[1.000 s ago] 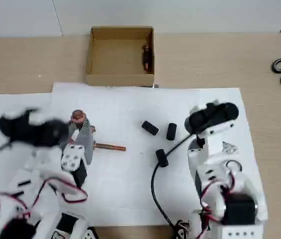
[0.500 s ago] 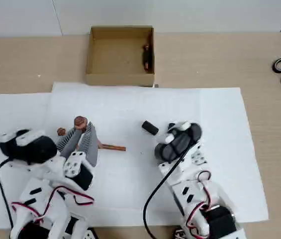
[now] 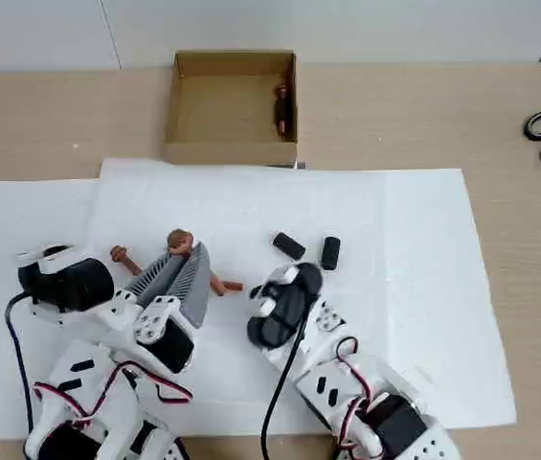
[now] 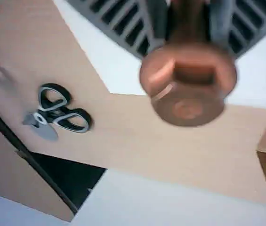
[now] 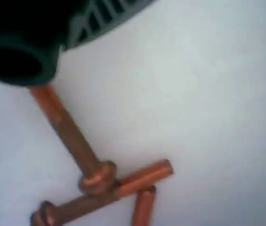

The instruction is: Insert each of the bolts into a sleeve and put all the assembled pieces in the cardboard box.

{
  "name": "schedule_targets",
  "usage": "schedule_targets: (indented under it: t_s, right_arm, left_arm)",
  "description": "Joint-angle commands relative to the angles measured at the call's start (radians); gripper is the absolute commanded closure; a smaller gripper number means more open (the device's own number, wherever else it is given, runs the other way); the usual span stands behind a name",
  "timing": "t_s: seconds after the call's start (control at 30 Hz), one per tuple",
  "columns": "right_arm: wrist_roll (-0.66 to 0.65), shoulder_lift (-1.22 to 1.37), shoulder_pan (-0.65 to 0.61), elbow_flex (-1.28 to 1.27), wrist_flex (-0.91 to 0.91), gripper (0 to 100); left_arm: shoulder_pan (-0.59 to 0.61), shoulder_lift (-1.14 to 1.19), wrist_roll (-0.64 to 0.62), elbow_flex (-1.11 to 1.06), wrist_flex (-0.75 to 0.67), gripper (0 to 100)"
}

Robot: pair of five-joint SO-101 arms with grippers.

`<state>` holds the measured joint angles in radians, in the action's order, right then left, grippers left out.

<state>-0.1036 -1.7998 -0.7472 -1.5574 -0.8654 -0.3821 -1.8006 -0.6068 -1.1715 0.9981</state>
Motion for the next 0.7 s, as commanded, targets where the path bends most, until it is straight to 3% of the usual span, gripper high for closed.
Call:
schedule_targets:
  t_s: [0.0,0.13,0.33,0.67]
  right_arm:
    - [0.005,-0.013,-0.013,-0.002,0.035,99.6]
    - [0.005,-0.013,-0.016,0.005,0.035,99.6]
    - [0.009,-0.013,-0.016,0.074,0.022,99.6]
    - [0.098,-0.013,-0.016,0.218,-0.194,99.6]
  left_arm:
    - [-0.029,-0.009,-0.005,0.005,-0.028,100]
    - [-0.100,-0.009,0.021,0.002,-0.028,100]
    - [-0.114,-0.008,0.069,-0.033,-0.031,100]
    - [-0.110,-0.006,0.074,-0.120,-0.135,100]
